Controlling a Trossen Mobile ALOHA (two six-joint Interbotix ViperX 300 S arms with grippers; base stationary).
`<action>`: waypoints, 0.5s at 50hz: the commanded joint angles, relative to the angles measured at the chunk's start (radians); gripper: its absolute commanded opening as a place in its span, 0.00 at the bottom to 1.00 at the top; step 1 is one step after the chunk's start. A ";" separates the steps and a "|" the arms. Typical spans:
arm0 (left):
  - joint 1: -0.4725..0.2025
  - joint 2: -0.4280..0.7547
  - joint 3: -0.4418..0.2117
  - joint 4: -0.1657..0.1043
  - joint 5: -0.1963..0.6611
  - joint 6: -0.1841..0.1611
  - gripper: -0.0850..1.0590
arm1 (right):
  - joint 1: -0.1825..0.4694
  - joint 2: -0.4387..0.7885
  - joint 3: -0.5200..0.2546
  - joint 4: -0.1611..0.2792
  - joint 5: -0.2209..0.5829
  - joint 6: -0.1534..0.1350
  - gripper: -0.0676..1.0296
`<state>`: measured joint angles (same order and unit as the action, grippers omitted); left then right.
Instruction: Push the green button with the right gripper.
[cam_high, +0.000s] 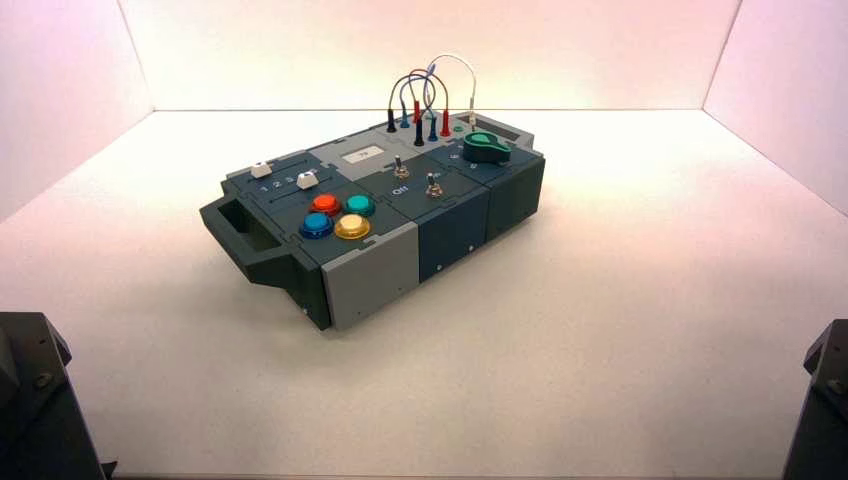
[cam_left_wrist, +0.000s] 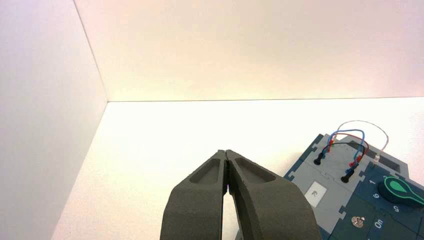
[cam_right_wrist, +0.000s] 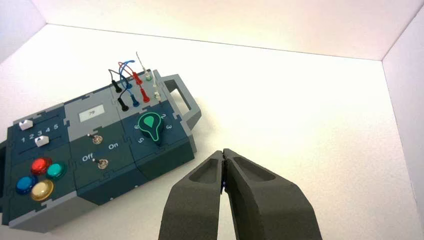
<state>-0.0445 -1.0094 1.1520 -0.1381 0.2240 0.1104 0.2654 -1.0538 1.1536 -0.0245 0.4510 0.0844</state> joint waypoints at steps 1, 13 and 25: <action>0.005 0.003 -0.015 -0.002 -0.011 -0.002 0.05 | 0.003 0.009 -0.034 0.008 -0.008 0.000 0.04; 0.005 0.003 -0.012 0.000 -0.008 0.000 0.05 | 0.011 0.009 -0.034 0.009 -0.008 0.000 0.04; 0.005 0.003 -0.011 -0.002 -0.006 -0.002 0.05 | 0.129 0.028 -0.041 0.044 -0.002 -0.009 0.04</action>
<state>-0.0445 -1.0094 1.1536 -0.1381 0.2240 0.1104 0.3267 -1.0508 1.1520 0.0061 0.4510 0.0782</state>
